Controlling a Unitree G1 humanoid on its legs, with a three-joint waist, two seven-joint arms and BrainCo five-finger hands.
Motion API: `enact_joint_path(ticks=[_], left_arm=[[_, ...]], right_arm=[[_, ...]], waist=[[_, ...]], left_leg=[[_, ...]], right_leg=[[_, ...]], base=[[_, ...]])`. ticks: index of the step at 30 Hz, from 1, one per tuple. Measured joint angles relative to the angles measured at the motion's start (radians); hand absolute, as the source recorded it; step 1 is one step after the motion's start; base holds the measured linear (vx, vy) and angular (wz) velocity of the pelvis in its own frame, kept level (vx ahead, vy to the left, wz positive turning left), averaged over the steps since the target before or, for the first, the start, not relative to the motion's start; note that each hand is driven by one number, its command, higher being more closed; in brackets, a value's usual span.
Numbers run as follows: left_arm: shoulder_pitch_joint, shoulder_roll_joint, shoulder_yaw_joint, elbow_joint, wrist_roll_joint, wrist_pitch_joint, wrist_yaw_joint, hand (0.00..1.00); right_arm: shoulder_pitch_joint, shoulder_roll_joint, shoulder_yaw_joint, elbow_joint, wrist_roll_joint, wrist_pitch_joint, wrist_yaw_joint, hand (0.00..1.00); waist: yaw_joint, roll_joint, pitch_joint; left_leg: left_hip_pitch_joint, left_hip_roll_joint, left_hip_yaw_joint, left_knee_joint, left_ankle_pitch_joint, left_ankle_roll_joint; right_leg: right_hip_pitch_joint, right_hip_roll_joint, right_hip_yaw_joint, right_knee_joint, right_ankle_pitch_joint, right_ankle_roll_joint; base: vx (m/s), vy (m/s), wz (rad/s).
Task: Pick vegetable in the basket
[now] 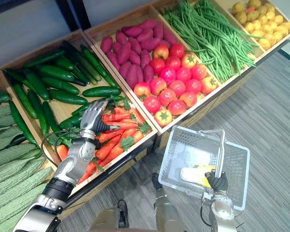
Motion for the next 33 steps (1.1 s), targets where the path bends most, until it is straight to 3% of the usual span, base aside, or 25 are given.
enact_joint_path(ticks=[14, 15, 22, 33], left_arm=[[-0.049, -0.044, -0.08, 0.093, 0.043, -0.001, 0.003, 0.0], [-0.049, -0.044, -0.08, 0.096, 0.047, -0.002, 0.004, 1.0], [-0.059, -0.058, -0.078, 0.11, 0.064, -0.028, 0.03, 1.0], [-0.068, -0.059, -0.061, 0.15, 0.05, -0.02, 0.014, 1.0]], right_arm=[[-0.006, -0.013, -0.002, 0.0, 0.02, -0.008, -0.004, 1.0], [-0.006, -0.013, -0.002, 0.0, 0.02, -0.008, -0.004, 1.0], [-0.007, -0.013, -0.005, 0.0, 0.02, -0.008, -0.004, 1.0], [-0.017, -0.006, -0.026, -0.001, 0.02, -0.021, -0.004, 1.0]], waist=[[-0.001, 0.001, 0.028], [-0.001, 0.001, 0.028], [0.0, 0.01, 0.034], [-0.004, 0.013, 0.064]], left_leg=[[-0.025, -0.002, 0.015, 0.022, -0.017, 0.01], [-0.024, -0.002, 0.015, 0.022, -0.017, 0.01], [-0.015, -0.002, 0.013, 0.021, -0.017, 0.01], [-0.004, -0.002, 0.018, 0.008, -0.016, 0.009]], right_leg=[[-0.027, 0.0, 0.017, 0.016, -0.007, 0.004], [-0.027, 0.0, 0.017, 0.016, -0.007, 0.004], [-0.016, 0.0, 0.016, 0.015, -0.007, 0.004], [-0.012, 0.001, 0.017, 0.014, -0.007, 0.005]], base=[[0.0, -0.003, -0.03], [0.0, 0.0, 0.0], [0.0, 0.0, 0.0], [0.0, -0.001, 0.0]])
